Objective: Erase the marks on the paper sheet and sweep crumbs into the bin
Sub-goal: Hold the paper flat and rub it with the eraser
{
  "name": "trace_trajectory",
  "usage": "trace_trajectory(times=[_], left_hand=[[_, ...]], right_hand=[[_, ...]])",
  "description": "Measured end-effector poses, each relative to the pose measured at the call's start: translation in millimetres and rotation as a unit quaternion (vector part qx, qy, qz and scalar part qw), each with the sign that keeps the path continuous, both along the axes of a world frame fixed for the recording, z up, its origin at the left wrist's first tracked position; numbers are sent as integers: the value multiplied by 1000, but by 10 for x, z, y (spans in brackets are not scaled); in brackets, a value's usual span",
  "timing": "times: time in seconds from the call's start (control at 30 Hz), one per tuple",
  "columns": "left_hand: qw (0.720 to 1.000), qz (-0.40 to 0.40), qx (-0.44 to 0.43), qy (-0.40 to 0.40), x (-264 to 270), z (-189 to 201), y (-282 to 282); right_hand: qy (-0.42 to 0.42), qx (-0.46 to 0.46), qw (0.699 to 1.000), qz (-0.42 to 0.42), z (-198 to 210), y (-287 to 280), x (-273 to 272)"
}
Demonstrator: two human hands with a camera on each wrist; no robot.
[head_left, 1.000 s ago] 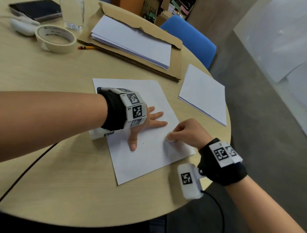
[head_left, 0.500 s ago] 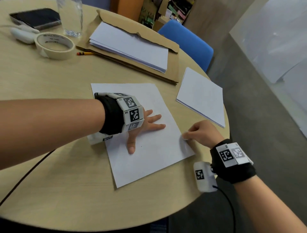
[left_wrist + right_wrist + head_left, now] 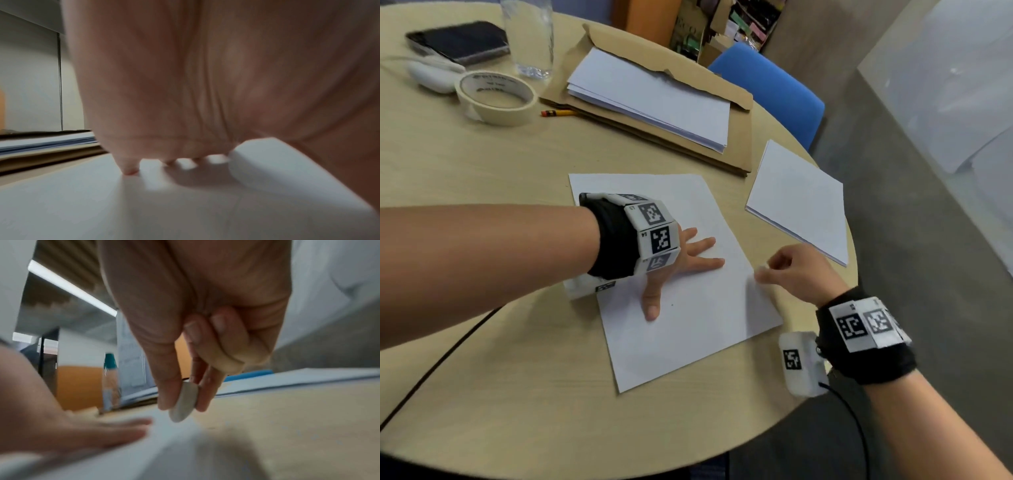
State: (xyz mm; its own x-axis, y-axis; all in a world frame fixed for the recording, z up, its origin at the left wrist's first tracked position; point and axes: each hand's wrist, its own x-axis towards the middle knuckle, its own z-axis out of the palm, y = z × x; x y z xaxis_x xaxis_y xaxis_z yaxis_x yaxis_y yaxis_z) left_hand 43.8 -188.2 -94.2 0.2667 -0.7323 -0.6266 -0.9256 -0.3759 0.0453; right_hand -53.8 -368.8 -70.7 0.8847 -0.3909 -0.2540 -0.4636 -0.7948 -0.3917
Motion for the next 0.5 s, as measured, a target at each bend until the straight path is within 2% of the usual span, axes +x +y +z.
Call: trace_trajectory(times=[0.07, 0.13, 0.2, 0.33, 0.5], left_hand=[[1000, 0, 0, 1, 5, 2, -3], [1000, -2, 2, 4, 5, 7, 0], [1000, -5, 2, 2, 4, 13, 3], [1000, 2, -8, 5, -4, -4, 12], [1000, -1, -11, 2, 27, -26, 11]], right_hand=[[12, 39, 999, 35, -14, 175, 32], [63, 44, 995, 58, -56, 286, 35], [91, 33, 995, 29, -62, 216, 44], [77, 4, 997, -32, 23, 65, 71], [62, 85, 994, 27, -43, 508, 117]])
